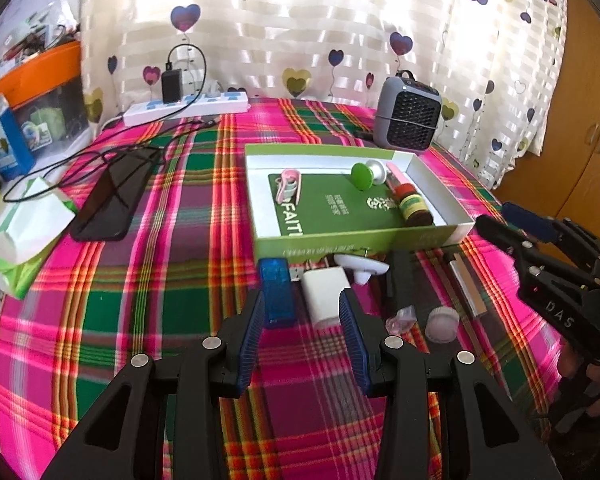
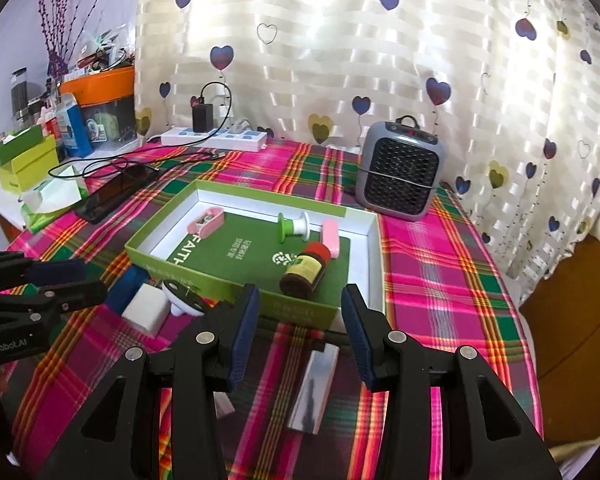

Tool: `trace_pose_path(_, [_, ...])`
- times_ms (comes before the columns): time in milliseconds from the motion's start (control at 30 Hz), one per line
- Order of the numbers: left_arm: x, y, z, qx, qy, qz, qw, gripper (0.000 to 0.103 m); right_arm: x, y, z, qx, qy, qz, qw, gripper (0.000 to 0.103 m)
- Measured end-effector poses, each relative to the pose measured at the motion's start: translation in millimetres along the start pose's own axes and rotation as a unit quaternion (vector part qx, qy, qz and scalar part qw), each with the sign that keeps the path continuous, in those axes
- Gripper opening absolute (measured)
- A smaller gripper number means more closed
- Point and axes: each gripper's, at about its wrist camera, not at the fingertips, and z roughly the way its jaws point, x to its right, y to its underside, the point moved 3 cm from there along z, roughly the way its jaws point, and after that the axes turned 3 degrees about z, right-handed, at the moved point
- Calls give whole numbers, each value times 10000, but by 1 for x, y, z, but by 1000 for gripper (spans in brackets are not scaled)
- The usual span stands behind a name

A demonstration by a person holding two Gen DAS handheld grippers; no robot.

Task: Organize rigid objects
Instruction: 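Lift both tools out of the box and back away, then lower the right tool onto the white tape roll and close on it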

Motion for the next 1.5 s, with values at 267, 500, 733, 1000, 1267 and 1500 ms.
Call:
trace_pose_path(267, [-4, 10, 0, -59, 31, -50, 10000, 38, 1, 5, -16, 194, 259, 116, 9994, 44])
trace_pose_path(500, [-7, 14, -2, -62, 51, -104, 9999, 38, -1, 17, -20, 85, 117, 284, 9995, 44])
trace_pose_path(733, [-17, 21, -1, -99, 92, -199, 9997, 38, -5, 34, -20, -101, -133, 493, 9986, 44])
trace_pose_path(1000, [-22, 25, 4, -162, 162, -254, 9994, 38, -10, 49, -11, -414, -392, 761, 9955, 44])
trace_pose_path(1267, [-23, 26, 10, -233, 225, -260, 9991, 38, -24, 54, -2, -594, -720, 721, 9930, 44])
trace_pose_path(1500, [-20, 22, 17, -310, 296, -260, 9987, 38, -29, 57, 7, -801, -878, 694, 9905, 44])
